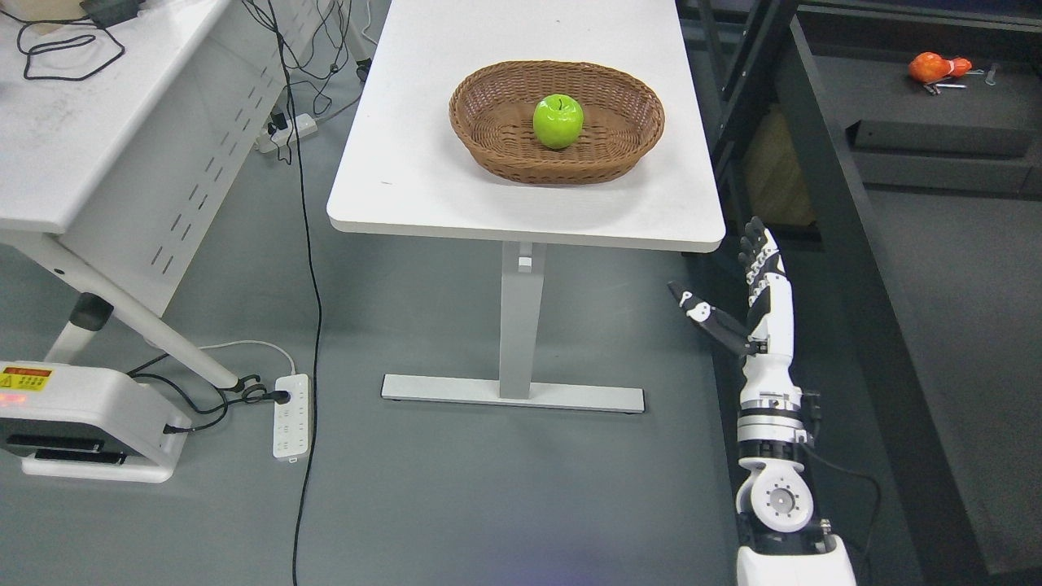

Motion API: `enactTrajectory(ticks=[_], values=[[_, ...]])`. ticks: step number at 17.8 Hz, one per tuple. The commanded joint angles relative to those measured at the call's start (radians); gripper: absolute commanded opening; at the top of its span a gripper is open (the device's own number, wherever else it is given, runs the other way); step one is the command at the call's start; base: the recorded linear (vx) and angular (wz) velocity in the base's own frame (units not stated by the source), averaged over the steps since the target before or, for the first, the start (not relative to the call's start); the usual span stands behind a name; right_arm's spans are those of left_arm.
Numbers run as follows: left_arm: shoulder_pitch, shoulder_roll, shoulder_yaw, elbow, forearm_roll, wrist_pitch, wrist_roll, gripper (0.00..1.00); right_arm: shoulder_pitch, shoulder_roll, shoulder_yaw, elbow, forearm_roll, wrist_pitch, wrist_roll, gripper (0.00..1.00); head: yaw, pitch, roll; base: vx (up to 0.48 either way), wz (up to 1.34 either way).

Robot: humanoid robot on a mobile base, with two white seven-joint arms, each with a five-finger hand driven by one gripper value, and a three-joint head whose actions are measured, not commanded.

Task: Place green apple on left shelf middle layer
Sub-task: 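Reach the right hand toward the green apple in the wicker basket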

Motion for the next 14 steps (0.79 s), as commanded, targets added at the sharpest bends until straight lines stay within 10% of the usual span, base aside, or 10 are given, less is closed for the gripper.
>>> enactTrajectory(ticks=[1, 6, 10, 14], values=[[0.000, 0.017, 0.000, 0.000, 0.000, 0.000, 0.000, 1.00, -0.004, -0.017, -0.004, 0.005, -0.022, -0.001, 0.001, 1.00, 0.0000, 0.000, 0.000, 0.000, 0.00], [0.000, 0.017, 0.000, 0.000, 0.000, 0.000, 0.000, 1.00, -0.024, -0.017, 0.013, 0.014, 0.055, 0.062, -0.014, 1.00, 0.0000, 0.000, 0.000, 0.000, 0.00], [0.000, 0.017, 0.000, 0.000, 0.000, 0.000, 0.000, 1.00, -0.078, -0.031, 0.024, 0.008, 0.852, 0.088, -0.141, 1.00, 0.0000, 0.000, 0.000, 0.000, 0.00], [0.000, 0.017, 0.000, 0.000, 0.000, 0.000, 0.000, 1.00, -0.081, -0.057, 0.024, -0.050, 0.878, 0.087, -0.099, 1.00, 0.0000, 0.000, 0.000, 0.000, 0.00]])
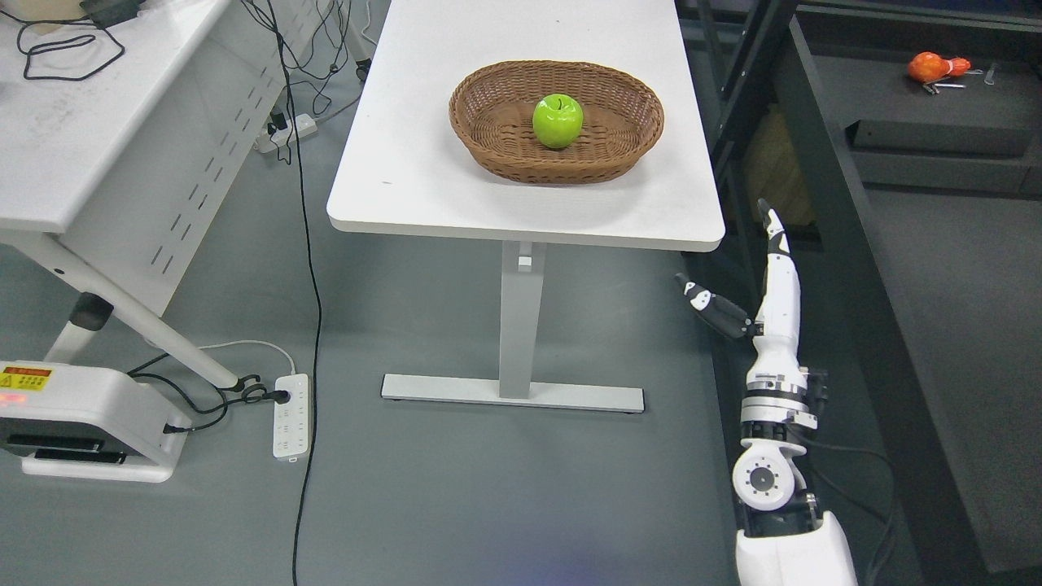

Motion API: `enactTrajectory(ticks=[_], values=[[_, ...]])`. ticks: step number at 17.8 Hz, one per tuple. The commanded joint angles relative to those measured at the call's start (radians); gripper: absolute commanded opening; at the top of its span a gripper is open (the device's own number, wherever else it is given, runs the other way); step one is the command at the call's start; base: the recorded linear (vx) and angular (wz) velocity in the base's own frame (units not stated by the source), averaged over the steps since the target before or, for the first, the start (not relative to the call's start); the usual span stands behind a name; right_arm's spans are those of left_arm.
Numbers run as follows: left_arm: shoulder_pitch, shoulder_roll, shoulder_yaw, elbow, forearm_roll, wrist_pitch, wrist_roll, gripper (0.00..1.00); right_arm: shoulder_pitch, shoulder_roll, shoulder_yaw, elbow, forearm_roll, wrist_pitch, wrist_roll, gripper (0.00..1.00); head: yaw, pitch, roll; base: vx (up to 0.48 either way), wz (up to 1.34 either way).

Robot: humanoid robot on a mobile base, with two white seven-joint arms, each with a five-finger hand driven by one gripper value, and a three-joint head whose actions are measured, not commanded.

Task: Place green apple on left shelf middle layer
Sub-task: 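Reach the right hand toward the green apple in the wicker basket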

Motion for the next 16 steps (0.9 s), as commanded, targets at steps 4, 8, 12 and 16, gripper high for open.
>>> enactTrajectory(ticks=[4, 8, 12, 16], values=[[0.000, 0.017, 0.000, 0.000, 0.000, 0.000, 0.000, 1.00, -0.028, -0.046, 0.014, -0.076, 0.324, -0.087, 0.199, 1.00, 0.0000, 0.000, 0.000, 0.018, 0.01], [0.000, 0.017, 0.000, 0.000, 0.000, 0.000, 0.000, 1.00, -0.043, -0.048, 0.014, -0.076, 0.324, -0.071, 0.270, 1.00, 0.0000, 0.000, 0.000, 0.075, 0.08], [0.000, 0.017, 0.000, 0.000, 0.000, 0.000, 0.000, 1.00, -0.071, -0.040, 0.014, -0.078, 0.322, -0.072, 0.270, 1.00, 0.0000, 0.000, 0.000, 0.130, 0.11], [0.000, 0.017, 0.000, 0.000, 0.000, 0.000, 0.000, 1.00, -0.124, -0.028, 0.019, -0.076, 0.314, -0.072, 0.278, 1.00, 0.0000, 0.000, 0.000, 0.168, 0.16]])
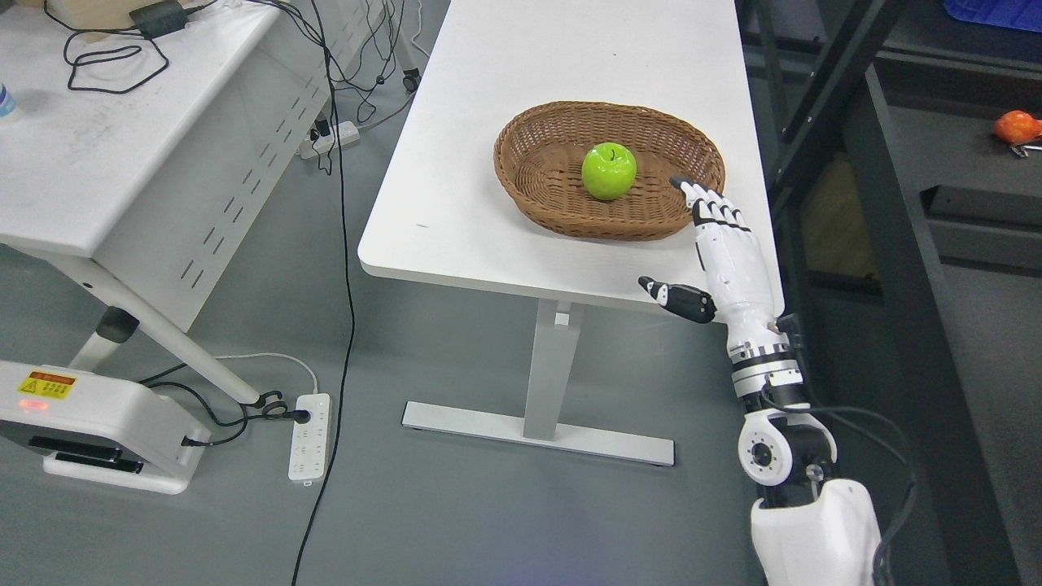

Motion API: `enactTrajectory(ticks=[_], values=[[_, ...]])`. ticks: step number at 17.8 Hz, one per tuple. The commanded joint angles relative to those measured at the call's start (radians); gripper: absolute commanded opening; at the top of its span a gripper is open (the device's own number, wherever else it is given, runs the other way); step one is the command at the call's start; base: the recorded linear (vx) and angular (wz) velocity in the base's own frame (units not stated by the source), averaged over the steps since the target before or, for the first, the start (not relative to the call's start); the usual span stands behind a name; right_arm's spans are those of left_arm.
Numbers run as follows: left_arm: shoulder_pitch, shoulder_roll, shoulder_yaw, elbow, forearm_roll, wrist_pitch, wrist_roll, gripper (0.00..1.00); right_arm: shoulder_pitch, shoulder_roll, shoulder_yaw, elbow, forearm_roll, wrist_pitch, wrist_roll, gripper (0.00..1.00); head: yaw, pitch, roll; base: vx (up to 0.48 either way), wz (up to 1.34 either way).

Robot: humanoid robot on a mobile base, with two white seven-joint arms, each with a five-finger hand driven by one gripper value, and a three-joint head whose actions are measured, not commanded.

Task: Place green apple on left shelf middle layer
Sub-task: 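Lower the right hand over the green apple and close fingers around it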

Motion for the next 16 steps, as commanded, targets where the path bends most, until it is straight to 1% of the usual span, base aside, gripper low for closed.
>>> enactTrajectory(ticks=[1, 5, 9, 11, 14, 16], values=[[0.000, 0.017, 0.000, 0.000, 0.000, 0.000, 0.000, 1.00, -0.056, 0.006, 0.023, -0.012, -0.003, 0.001, 0.020, 1.00, 0.0000, 0.000, 0.000, 0.158, 0.16], [0.000, 0.017, 0.000, 0.000, 0.000, 0.000, 0.000, 1.00, -0.086, 0.012, 0.069, 0.004, -0.006, 0.003, 0.072, 1.00, 0.0000, 0.000, 0.000, 0.181, 0.09], [0.000, 0.017, 0.000, 0.000, 0.000, 0.000, 0.000, 1.00, -0.151, 0.011, 0.102, 0.079, -0.003, 0.020, 0.138, 1.00, 0.0000, 0.000, 0.000, 0.192, 0.00], [0.000, 0.017, 0.000, 0.000, 0.000, 0.000, 0.000, 1.00, -0.177, 0.003, 0.138, 0.137, 0.002, 0.020, 0.183, 1.00, 0.0000, 0.000, 0.000, 0.151, 0.00], [0.000, 0.017, 0.000, 0.000, 0.000, 0.000, 0.000, 1.00, -0.185, -0.003, 0.189, 0.189, 0.015, 0.020, 0.198, 1.00, 0.0000, 0.000, 0.000, 0.127, 0.00], [0.000, 0.017, 0.000, 0.000, 0.000, 0.000, 0.000, 1.00, -0.188, -0.007, 0.207, 0.220, 0.046, 0.020, 0.232, 1.00, 0.0000, 0.000, 0.000, 0.108, 0.00]])
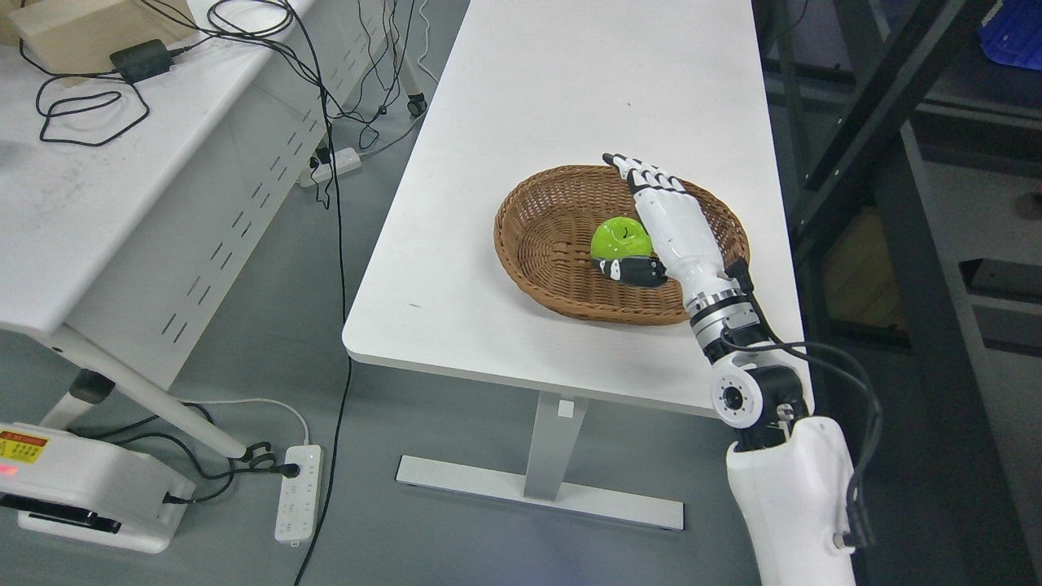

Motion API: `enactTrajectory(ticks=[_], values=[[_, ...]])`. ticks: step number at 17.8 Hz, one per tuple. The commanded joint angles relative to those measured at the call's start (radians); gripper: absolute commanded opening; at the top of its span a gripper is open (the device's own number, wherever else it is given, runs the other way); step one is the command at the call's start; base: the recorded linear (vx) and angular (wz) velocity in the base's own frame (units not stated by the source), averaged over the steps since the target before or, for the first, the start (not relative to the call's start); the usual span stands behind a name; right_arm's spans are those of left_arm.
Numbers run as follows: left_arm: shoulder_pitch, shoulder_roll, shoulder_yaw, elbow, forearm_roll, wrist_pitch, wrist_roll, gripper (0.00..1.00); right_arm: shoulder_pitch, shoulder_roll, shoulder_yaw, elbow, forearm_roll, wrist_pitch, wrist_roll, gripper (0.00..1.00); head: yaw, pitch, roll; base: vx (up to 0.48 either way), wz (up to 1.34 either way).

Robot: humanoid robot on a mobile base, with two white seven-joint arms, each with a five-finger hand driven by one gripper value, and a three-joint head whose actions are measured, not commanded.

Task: Place green apple on left shelf middle layer
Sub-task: 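Lower the right hand over the green apple and close fingers around it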

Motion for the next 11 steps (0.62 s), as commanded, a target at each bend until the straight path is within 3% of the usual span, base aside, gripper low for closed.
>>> enactTrajectory(ticks=[1, 11], values=[[0.000, 0.017, 0.000, 0.000, 0.000, 0.000, 0.000, 1.00, -0.036, -0.018, 0.102, 0.144, 0.041, 0.001, 0.055, 1.00, 0.0000, 0.000, 0.000, 0.088, 0.02], [0.000, 0.017, 0.000, 0.000, 0.000, 0.000, 0.000, 1.00, -0.158, -0.058, 0.113, 0.310, 0.055, 0.016, 0.066, 1.00, 0.0000, 0.000, 0.000, 0.035, 0.00]])
